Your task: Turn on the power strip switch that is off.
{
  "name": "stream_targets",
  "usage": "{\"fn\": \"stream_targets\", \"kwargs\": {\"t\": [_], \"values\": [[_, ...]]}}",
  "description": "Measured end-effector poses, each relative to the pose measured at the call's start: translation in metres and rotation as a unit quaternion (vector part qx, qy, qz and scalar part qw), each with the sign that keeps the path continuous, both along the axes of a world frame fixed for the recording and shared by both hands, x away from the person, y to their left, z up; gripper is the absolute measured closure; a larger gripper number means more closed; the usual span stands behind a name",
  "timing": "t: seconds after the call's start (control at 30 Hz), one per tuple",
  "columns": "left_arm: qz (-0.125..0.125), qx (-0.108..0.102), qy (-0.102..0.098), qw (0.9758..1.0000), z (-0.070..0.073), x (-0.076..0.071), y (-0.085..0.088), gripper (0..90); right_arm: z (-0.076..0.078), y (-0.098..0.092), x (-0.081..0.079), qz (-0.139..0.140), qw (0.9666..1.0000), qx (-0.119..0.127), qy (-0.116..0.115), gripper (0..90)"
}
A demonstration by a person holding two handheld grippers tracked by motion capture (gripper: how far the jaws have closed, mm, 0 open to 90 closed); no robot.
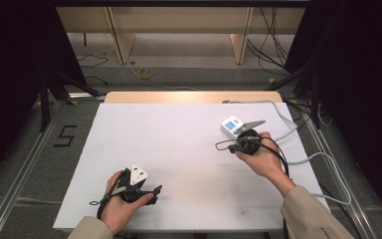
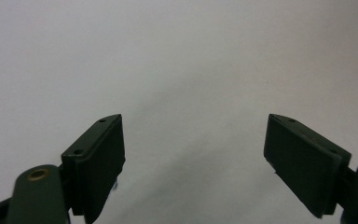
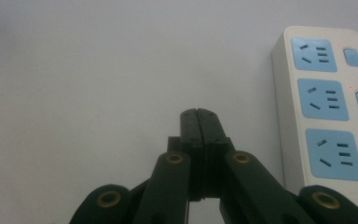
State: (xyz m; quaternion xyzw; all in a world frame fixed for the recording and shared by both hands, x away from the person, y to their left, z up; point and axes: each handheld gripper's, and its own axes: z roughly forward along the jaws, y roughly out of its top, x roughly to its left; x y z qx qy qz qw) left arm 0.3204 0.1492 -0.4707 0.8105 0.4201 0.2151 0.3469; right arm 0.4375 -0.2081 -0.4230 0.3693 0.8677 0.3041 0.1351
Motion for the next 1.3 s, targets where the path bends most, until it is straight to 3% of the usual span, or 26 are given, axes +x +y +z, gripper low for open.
{"fn": "stream_targets", "kwargs": {"t": [0.8,1.17,1.3], "values": [[-0.001,0.001,0.0,1.0,0.0,0.0,0.0,20.3,-0.009,-0.004,-0.032,0.021,0.9997,0.013,0.002,88.6],[0.0,0.001,0.0,1.0,0.0,-0.001,0.0,20.4,-0.014,-0.008,-0.044,0.028,0.9994,0.019,0.002,81.0],[0.0,0.002,0.001,1.0,0.0,-0.001,0.0,20.4,-0.018,-0.01,-0.049,0.032,0.9991,0.028,0.008,74.3]]}}
